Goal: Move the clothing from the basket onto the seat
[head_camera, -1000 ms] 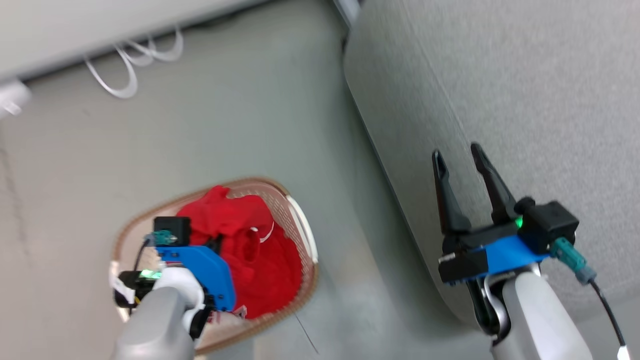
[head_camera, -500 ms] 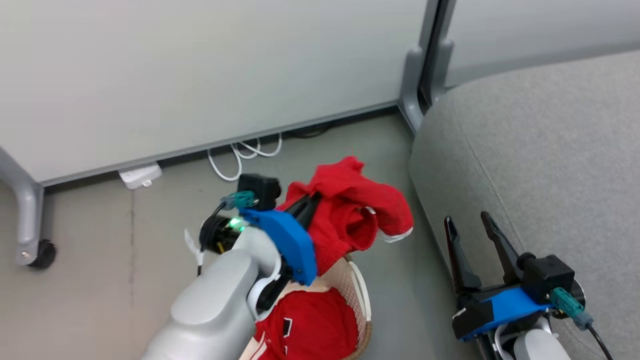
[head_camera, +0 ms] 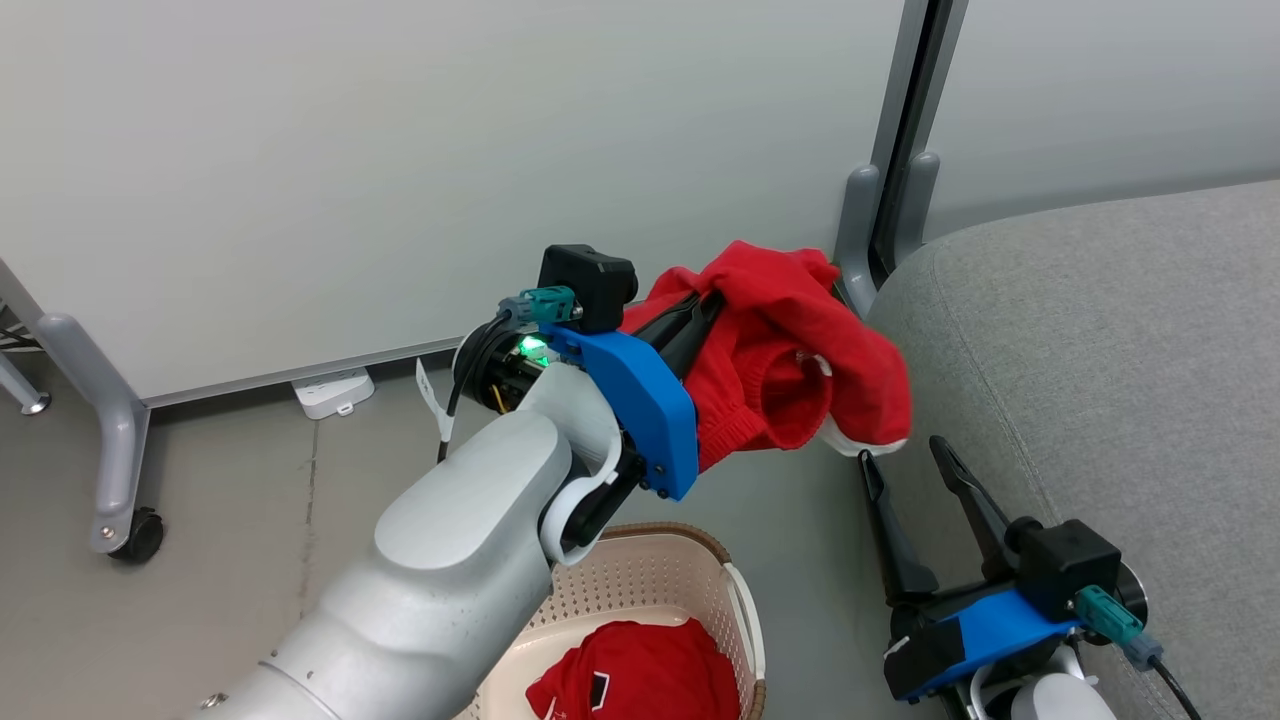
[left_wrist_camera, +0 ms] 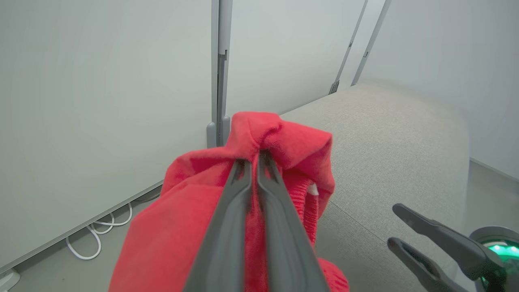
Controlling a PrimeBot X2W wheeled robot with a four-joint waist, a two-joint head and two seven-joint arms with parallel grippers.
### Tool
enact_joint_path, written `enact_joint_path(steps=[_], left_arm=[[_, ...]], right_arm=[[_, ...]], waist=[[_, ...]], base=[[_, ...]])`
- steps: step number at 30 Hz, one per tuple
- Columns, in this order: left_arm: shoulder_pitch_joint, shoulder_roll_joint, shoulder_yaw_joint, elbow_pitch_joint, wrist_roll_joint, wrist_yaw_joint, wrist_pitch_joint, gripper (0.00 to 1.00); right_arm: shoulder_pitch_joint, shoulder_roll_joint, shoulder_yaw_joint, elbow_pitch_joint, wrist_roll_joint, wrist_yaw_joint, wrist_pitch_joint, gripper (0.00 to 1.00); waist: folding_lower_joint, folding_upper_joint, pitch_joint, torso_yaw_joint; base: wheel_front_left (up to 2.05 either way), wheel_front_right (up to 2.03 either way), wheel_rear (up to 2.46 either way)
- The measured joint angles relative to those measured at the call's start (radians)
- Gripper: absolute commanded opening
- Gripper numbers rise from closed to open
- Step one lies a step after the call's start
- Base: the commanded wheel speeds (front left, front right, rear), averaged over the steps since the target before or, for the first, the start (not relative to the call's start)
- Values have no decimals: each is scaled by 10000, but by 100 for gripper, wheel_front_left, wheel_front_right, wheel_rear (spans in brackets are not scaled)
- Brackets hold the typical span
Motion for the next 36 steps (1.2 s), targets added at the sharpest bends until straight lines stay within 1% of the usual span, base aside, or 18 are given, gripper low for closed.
enact_joint_path(steps=[7,12,20,24,28,36], left_arm=[[-257,2,-485,186,-449,157,-261,0],[-314,0,-865,253,-851,155,-345,0],[-587,4,-1325,422,-1285,190,-596,0],[-637,6,-1569,460,-1490,196,-696,0],[-743,4,-1795,472,-1720,196,-794,0],[-800,6,-2299,439,-2165,259,-897,0]], right_arm=[[174,0,81,-109,0,0,63,100],[172,0,169,-251,-75,0,109,100],[-176,0,963,-201,-706,0,359,100],[-654,0,1457,240,-1085,0,420,100],[-1257,4,1977,1018,-1429,0,431,100],[-2519,0,2640,2769,-1469,0,52,100]], waist=[[0,0,42,4],[1,0,127,-30],[1,0,264,-15],[1,0,264,22],[1,0,210,68],[1,0,-6,191]], base=[[0,0,0],[0,0,0],[0,0,0],[0,0,0],[0,0,0],[0,0,0]])
